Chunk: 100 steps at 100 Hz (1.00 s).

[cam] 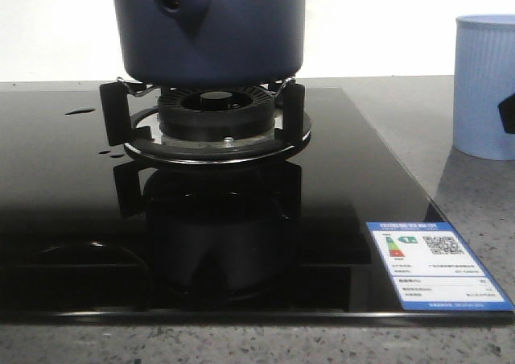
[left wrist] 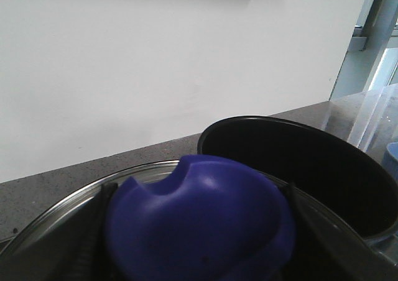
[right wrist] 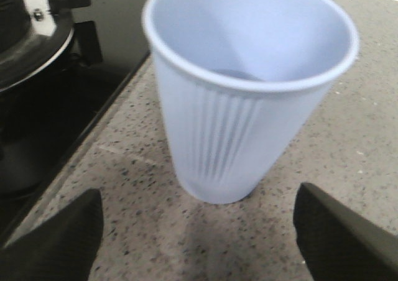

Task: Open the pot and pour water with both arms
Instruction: 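Open the right gripper and approach the light blue ribbed cup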

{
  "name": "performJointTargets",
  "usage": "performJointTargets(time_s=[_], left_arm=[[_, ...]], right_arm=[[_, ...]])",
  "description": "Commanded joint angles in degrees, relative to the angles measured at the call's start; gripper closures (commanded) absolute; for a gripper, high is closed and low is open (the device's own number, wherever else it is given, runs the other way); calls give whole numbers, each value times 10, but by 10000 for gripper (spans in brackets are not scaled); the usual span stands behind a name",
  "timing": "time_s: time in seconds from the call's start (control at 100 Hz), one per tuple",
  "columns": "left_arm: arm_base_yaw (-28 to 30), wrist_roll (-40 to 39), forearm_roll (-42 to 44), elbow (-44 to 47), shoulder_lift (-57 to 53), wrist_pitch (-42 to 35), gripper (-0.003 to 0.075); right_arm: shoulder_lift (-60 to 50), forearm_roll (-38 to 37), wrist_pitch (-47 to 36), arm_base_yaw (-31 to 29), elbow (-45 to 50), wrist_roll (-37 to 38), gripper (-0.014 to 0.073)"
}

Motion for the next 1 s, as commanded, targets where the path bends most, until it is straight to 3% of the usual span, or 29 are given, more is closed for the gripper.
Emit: performJointTargets(time_s=[0.0, 0.22, 0.99], left_arm=[[-4, 1, -74, -19, -15, 32, 393], [-4, 1, -74, -19, -15, 32, 393], [-4, 1, -74, -19, -15, 32, 393]], right_arm=[[0, -8, -53, -26, -15, 0, 30], [8, -7, -155, -100, -15, 0, 30], [106, -1, -199, -100, -68, -28, 30]])
